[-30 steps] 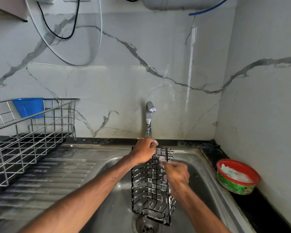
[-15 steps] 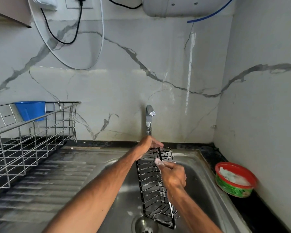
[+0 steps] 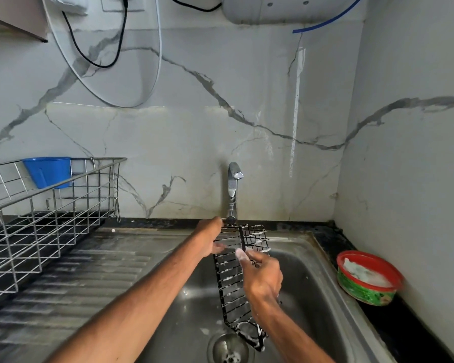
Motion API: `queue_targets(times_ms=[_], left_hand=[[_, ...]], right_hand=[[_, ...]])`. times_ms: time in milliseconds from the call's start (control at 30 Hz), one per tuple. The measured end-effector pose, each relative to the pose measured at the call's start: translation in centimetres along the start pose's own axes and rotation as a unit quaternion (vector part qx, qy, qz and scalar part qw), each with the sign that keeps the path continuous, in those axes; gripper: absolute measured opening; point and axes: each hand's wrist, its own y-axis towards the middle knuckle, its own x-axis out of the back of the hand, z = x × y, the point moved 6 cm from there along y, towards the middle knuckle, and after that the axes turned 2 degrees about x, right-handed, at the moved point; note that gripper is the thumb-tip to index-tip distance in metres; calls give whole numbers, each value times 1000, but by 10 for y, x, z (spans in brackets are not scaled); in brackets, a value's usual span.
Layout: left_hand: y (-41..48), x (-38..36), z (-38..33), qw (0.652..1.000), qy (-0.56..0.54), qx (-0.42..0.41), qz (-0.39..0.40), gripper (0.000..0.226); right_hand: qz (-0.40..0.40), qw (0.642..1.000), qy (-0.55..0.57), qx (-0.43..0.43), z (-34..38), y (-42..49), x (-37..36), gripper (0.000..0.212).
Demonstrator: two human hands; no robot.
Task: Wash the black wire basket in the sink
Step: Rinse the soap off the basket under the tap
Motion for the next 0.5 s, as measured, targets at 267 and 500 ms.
queue_targets(times_ms=[267, 500], left_hand=[[-9, -27, -9, 968, -181, 69, 160, 21], [0, -18, -11, 971, -161, 45, 169, 21]], right_hand=[[53, 995, -77, 41, -3, -10, -10, 32], [104, 980, -148, 81, 1, -17, -23, 26]])
